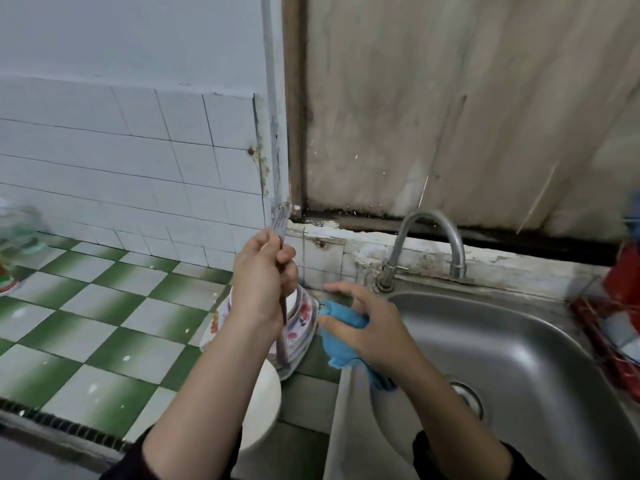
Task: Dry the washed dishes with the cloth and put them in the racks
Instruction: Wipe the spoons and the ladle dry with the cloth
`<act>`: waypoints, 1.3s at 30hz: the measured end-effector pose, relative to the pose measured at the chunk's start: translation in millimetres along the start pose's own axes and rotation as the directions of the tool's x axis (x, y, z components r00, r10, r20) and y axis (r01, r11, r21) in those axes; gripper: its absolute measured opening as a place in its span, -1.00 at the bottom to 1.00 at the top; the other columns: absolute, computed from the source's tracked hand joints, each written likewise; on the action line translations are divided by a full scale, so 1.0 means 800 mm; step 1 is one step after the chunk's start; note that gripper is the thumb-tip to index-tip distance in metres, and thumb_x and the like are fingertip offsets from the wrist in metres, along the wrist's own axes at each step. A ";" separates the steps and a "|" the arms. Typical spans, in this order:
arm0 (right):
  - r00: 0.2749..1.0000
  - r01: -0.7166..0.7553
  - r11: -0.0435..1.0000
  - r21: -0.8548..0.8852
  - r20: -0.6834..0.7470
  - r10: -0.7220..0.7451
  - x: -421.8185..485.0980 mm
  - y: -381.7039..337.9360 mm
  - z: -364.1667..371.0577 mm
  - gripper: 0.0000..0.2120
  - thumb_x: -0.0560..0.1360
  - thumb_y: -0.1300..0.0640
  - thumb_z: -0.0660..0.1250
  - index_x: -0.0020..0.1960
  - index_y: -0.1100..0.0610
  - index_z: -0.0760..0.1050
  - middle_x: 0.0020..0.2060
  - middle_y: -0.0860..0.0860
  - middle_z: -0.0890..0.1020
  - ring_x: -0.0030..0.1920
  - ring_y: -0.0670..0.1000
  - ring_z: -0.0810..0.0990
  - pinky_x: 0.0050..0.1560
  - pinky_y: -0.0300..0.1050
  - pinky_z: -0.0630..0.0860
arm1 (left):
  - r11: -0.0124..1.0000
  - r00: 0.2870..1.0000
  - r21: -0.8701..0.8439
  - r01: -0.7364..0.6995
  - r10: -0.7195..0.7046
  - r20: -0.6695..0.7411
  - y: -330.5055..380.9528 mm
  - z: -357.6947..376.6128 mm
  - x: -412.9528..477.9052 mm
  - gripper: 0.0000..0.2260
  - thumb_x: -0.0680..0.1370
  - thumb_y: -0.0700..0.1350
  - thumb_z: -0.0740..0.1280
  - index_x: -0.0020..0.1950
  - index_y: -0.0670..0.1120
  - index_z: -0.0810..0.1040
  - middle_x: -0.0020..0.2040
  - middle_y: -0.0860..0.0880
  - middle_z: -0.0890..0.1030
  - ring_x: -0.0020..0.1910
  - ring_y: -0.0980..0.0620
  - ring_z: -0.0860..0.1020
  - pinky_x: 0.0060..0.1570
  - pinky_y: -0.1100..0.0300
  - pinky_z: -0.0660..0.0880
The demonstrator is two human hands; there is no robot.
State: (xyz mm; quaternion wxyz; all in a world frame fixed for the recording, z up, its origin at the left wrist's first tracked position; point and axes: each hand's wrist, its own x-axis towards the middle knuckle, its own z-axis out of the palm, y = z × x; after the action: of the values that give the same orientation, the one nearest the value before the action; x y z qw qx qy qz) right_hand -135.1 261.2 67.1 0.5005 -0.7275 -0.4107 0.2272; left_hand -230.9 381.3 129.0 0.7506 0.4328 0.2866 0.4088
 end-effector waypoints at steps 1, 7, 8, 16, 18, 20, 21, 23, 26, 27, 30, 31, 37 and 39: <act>1.000 -0.003 0.999 0.052 -0.027 0.004 -0.002 0.000 -0.014 -0.64 0.41 0.08 0.53 0.18 -0.10 0.56 -0.29 -0.25 0.62 -0.29 -0.23 0.62 -0.31 -0.31 0.53 | 0.997 0.997 0.047 0.061 -0.063 0.039 -0.009 0.012 -0.003 -0.76 0.67 -0.22 0.10 -0.19 -0.03 0.29 -0.50 0.09 0.31 -0.60 0.17 0.17 -0.64 0.37 0.07; 0.968 0.101 0.989 0.112 -0.239 -0.072 -0.023 0.006 -0.099 -0.65 0.32 0.00 0.59 0.08 -0.08 0.62 -0.05 -0.05 0.69 -0.07 -0.05 0.67 -0.07 -0.12 0.63 | 0.931 0.947 0.343 0.125 -0.216 0.240 -0.060 0.086 -0.027 -0.83 0.57 -0.15 0.34 0.12 0.01 0.43 -0.57 0.10 0.32 -0.64 0.17 0.18 -0.63 0.37 0.07; 0.966 0.102 0.991 0.085 -0.245 -0.079 -0.028 0.008 -0.115 -0.58 0.26 -0.08 0.61 0.09 -0.11 0.61 -0.04 -0.09 0.68 -0.04 -0.08 0.66 -0.03 -0.11 0.63 | 0.925 0.942 0.367 0.096 -0.204 0.268 -0.066 0.098 -0.031 -0.80 0.57 -0.16 0.34 0.16 0.01 0.43 -0.58 0.10 0.33 -0.65 0.17 0.19 -0.64 0.37 0.09; 0.893 0.082 0.975 -0.208 -0.419 -0.164 -0.077 0.028 -0.235 -0.49 0.37 0.08 0.53 0.17 -0.30 0.40 -0.06 -0.27 0.56 -0.06 -0.21 0.57 -0.02 -0.13 0.59 | 0.887 0.888 0.452 -0.099 -0.127 0.442 -0.111 0.208 -0.052 -0.72 0.70 -0.05 0.04 0.08 0.06 0.55 -0.35 0.03 0.42 -0.40 0.12 0.34 -0.43 0.31 0.31; 0.858 0.077 0.975 -0.210 -0.484 -0.172 -0.088 0.036 -0.264 -0.50 0.41 0.09 0.51 0.22 -0.24 0.36 -0.05 -0.21 0.56 -0.07 -0.19 0.57 -0.05 -0.18 0.57 | 0.835 0.871 0.492 -0.246 -0.033 0.491 -0.119 0.235 -0.058 -0.73 0.70 -0.09 0.07 0.08 0.11 0.55 -0.25 0.05 0.46 -0.30 0.14 0.39 -0.33 0.34 0.34; 0.805 0.070 0.973 -0.220 -0.564 -0.186 -0.097 0.046 -0.294 -0.52 0.44 0.09 0.49 0.24 -0.18 0.35 -0.01 -0.23 0.52 -0.03 -0.23 0.54 -0.04 -0.28 0.52 | 0.778 0.841 0.504 -0.376 0.058 0.538 -0.126 0.263 -0.062 -0.75 0.69 -0.13 0.11 0.14 0.11 0.55 -0.20 0.08 0.51 -0.20 0.19 0.44 -0.18 0.41 0.36; 0.770 0.064 0.971 -0.229 -0.608 -0.194 -0.101 0.050 -0.309 -0.53 0.45 0.09 0.48 0.26 -0.14 0.37 0.01 -0.23 0.51 -0.01 -0.23 0.53 0.00 -0.28 0.50 | 0.756 0.826 0.501 -0.422 0.092 0.556 -0.129 0.276 -0.063 -0.76 0.68 -0.15 0.14 0.15 0.12 0.55 -0.20 0.09 0.53 -0.15 0.20 0.46 -0.11 0.43 0.36; 0.692 0.048 0.955 -0.292 -0.680 -0.242 -0.107 0.059 -0.339 -0.53 0.46 0.12 0.48 0.31 -0.03 0.42 0.06 -0.17 0.50 0.01 -0.17 0.51 0.07 -0.22 0.46 | 0.725 0.800 0.485 -0.489 0.151 0.581 -0.135 0.304 -0.062 -0.76 0.64 -0.17 0.24 0.09 0.16 0.59 -0.16 0.03 0.63 -0.08 0.13 0.52 0.02 0.31 0.41; 0.600 -0.026 0.899 -0.436 -0.726 -0.335 -0.114 0.074 -0.381 -0.55 0.46 0.15 0.47 0.32 0.09 0.45 0.10 -0.09 0.46 0.07 -0.10 0.44 0.04 -0.33 0.33 | 0.729 0.781 0.441 -0.524 0.203 0.591 -0.139 0.342 -0.064 -0.76 0.57 -0.22 0.34 0.04 0.12 0.66 -0.09 -0.04 0.70 -0.09 0.11 0.55 0.12 0.08 0.52; 0.577 -0.056 0.883 -0.466 -0.737 -0.353 -0.116 0.079 -0.394 -0.55 0.46 0.16 0.47 0.31 0.11 0.46 0.11 -0.05 0.47 0.08 -0.08 0.42 0.01 -0.40 0.28 | 0.745 0.774 0.413 -0.524 0.214 0.595 -0.139 0.353 -0.066 -0.75 0.56 -0.25 0.36 0.00 0.11 0.68 -0.12 -0.01 0.70 -0.11 0.12 0.55 0.13 0.04 0.53; 0.515 -0.147 0.844 -0.515 -0.769 -0.379 -0.119 0.097 -0.429 -0.55 0.46 0.17 0.46 0.32 0.13 0.47 0.18 0.08 0.49 0.16 0.02 0.43 -0.01 -0.32 0.28 | 0.792 0.763 0.334 -0.511 0.238 0.601 -0.134 0.384 -0.072 -0.67 0.52 -0.30 0.40 -0.14 0.17 0.68 -0.17 0.00 0.71 -0.13 0.11 0.61 0.10 0.04 0.59; 0.502 -0.176 0.835 -0.522 -0.777 -0.380 -0.120 0.103 -0.438 -0.55 0.47 0.15 0.45 0.34 0.13 0.46 0.20 0.09 0.49 0.18 0.05 0.43 0.01 -0.24 0.31 | 0.798 0.756 0.307 -0.519 0.260 0.601 -0.133 0.395 -0.073 -0.68 0.51 -0.31 0.41 -0.14 0.15 0.68 -0.18 0.02 0.71 -0.13 0.12 0.62 0.07 0.12 0.59; 0.531 -0.309 0.812 -0.496 -0.798 -0.285 -0.113 0.125 -0.464 -0.50 0.54 0.08 0.34 0.45 0.08 0.37 0.17 0.09 0.56 0.09 0.09 0.51 -0.03 -0.11 0.37 | 0.852 0.735 0.168 -0.496 0.308 0.604 -0.131 0.458 -0.075 -0.72 0.47 -0.38 0.42 -0.17 0.03 0.67 -0.24 0.15 0.66 -0.20 0.17 0.63 -0.10 0.21 0.61; 0.558 -0.340 0.817 -0.465 -0.799 -0.223 -0.113 0.128 -0.464 -0.48 0.57 0.07 0.30 0.50 0.00 0.28 0.19 0.04 0.57 -0.05 0.00 0.49 -0.11 -0.13 0.37 | 0.842 0.723 0.186 -0.506 0.296 0.624 -0.140 0.476 -0.075 -0.74 0.47 -0.37 0.42 -0.15 0.01 0.66 -0.21 0.11 0.67 -0.15 0.11 0.65 -0.06 0.16 0.62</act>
State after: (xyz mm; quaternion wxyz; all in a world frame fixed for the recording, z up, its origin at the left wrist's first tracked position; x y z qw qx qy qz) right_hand 127.3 -30.9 113.3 0.3814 -0.8751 -0.1488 -0.2581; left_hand 78.6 138.9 209.9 0.6049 0.7113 0.0123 0.3578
